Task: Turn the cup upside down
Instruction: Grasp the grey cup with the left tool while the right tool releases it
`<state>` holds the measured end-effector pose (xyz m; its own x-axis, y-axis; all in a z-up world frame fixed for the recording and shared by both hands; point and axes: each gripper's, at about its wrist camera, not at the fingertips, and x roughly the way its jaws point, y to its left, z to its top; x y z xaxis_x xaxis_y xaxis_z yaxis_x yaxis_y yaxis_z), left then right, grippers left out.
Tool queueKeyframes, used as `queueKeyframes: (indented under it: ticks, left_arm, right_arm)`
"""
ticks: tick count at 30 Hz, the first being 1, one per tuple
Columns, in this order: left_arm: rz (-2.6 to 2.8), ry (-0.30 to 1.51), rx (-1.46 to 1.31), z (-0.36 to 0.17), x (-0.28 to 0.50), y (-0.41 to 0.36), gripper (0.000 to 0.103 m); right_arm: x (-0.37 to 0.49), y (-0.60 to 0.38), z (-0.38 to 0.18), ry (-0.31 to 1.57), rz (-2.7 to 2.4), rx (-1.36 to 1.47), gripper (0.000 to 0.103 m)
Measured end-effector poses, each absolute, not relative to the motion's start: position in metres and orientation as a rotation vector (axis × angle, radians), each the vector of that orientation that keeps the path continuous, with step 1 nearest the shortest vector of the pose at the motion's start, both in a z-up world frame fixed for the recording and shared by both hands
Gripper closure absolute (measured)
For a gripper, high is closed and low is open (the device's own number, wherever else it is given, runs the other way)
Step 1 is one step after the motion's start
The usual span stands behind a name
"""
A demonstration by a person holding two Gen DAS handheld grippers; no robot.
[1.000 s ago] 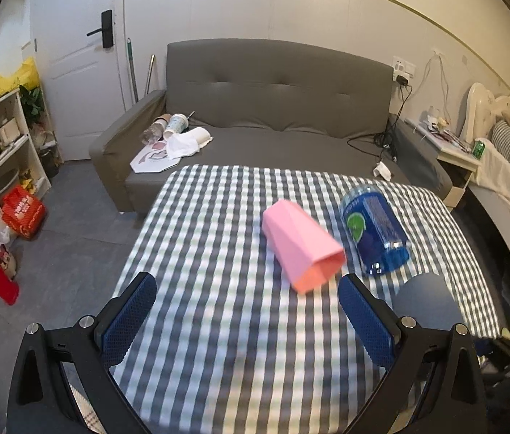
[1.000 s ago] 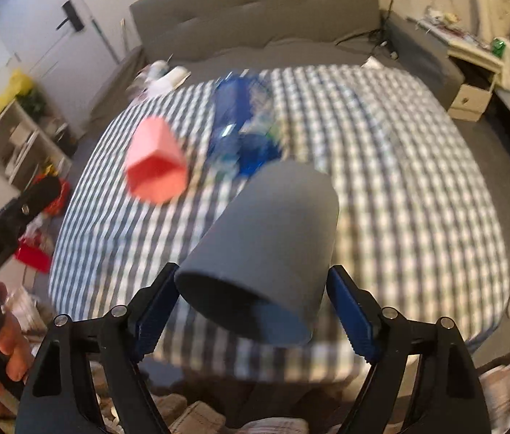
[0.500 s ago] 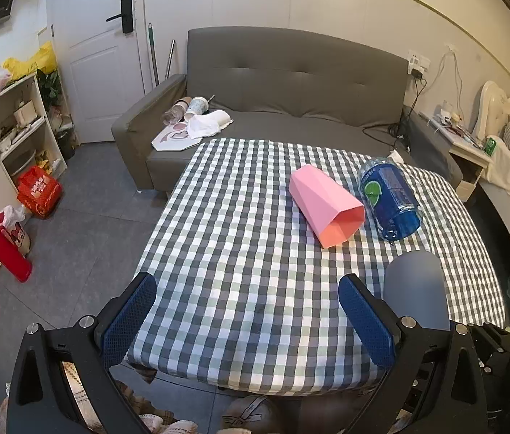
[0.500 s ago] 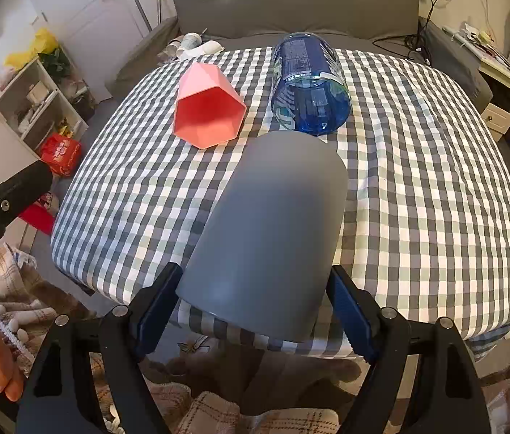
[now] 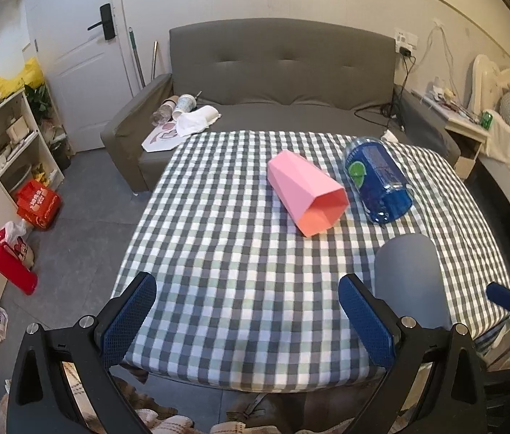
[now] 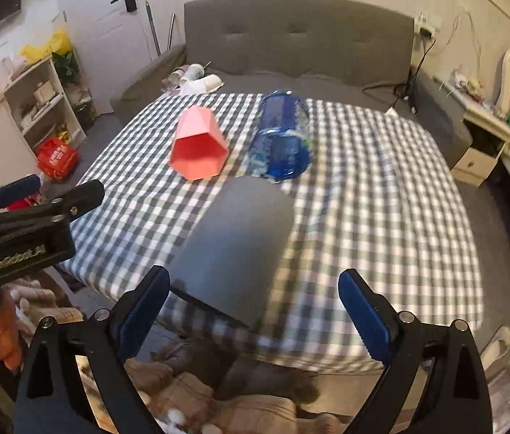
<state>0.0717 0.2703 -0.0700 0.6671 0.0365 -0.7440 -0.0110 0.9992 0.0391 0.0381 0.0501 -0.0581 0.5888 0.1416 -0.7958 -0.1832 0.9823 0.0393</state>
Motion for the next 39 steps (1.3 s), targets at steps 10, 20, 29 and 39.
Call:
queueKeyframes:
  ticks: [10,20,29,39]
  left_arm:
    - [-0.035,0.903,0.013,-0.068,0.075,0.239,0.000]
    - [-0.118,0.986,0.048,-0.064,0.086,0.196,0.000]
    - [-0.199,1.110,0.078,-0.084,0.111,0.165,0.000]
    - [-0.266,1.270,0.068,-0.120,0.140,0.146,0.000]
  right_arm:
    - [0.028,-0.007,-0.033,0.855,0.122,-0.006,0.008]
    - [0.039,-0.055,-0.026,0.824,-0.015,-0.007,0.008]
    - [0.054,-0.073,-0.037,0.860,-0.049,0.018,0.008]
    - [0.076,-0.073,-0.050,0.896,-0.049,0.025,0.008]
